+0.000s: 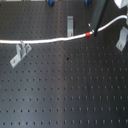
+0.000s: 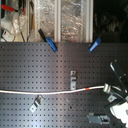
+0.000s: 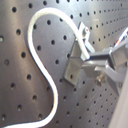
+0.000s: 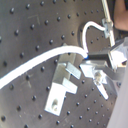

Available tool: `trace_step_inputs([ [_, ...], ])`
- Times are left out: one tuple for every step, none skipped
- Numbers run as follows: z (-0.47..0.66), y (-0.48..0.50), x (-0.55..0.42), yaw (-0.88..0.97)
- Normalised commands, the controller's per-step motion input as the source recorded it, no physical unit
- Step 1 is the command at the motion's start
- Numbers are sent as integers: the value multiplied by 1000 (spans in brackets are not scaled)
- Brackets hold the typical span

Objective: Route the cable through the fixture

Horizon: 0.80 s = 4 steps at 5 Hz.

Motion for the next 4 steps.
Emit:
trace_step_inputs([
  [23, 268, -136, -646],
  [80, 291, -188, -608],
  [23, 256, -238, -626],
  [0, 0, 0, -49],
])
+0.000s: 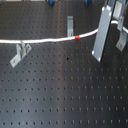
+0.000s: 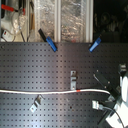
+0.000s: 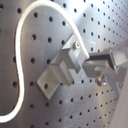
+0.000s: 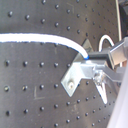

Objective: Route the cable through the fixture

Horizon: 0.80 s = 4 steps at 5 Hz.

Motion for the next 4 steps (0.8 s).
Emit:
trace_step_inputs([
  [48, -274, -199, 0],
  [9, -327, -307, 0],
  [3, -298, -342, 0],
  [17, -283, -425, -49],
])
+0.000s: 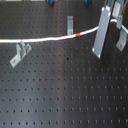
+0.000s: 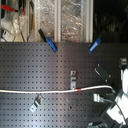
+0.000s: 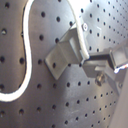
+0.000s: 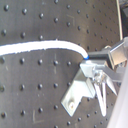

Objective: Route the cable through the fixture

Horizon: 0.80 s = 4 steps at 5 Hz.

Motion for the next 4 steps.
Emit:
trace_step_inputs([
  [2, -42, -39, -29],
  [1, -11, -56, 0],
  [-2, 99, -41, -180],
  [-2, 69, 3, -326],
])
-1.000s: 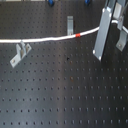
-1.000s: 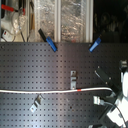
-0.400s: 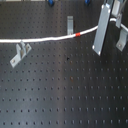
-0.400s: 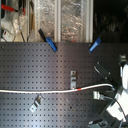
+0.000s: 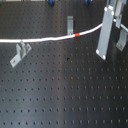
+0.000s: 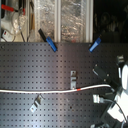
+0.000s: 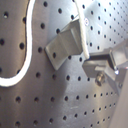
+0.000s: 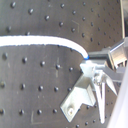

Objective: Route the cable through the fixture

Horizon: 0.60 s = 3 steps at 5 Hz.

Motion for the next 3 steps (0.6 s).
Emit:
trace_step_inputs([
  [-1, 30, -3, -308],
  [45, 35, 21, -149],
  [244, 96, -76, 0],
])
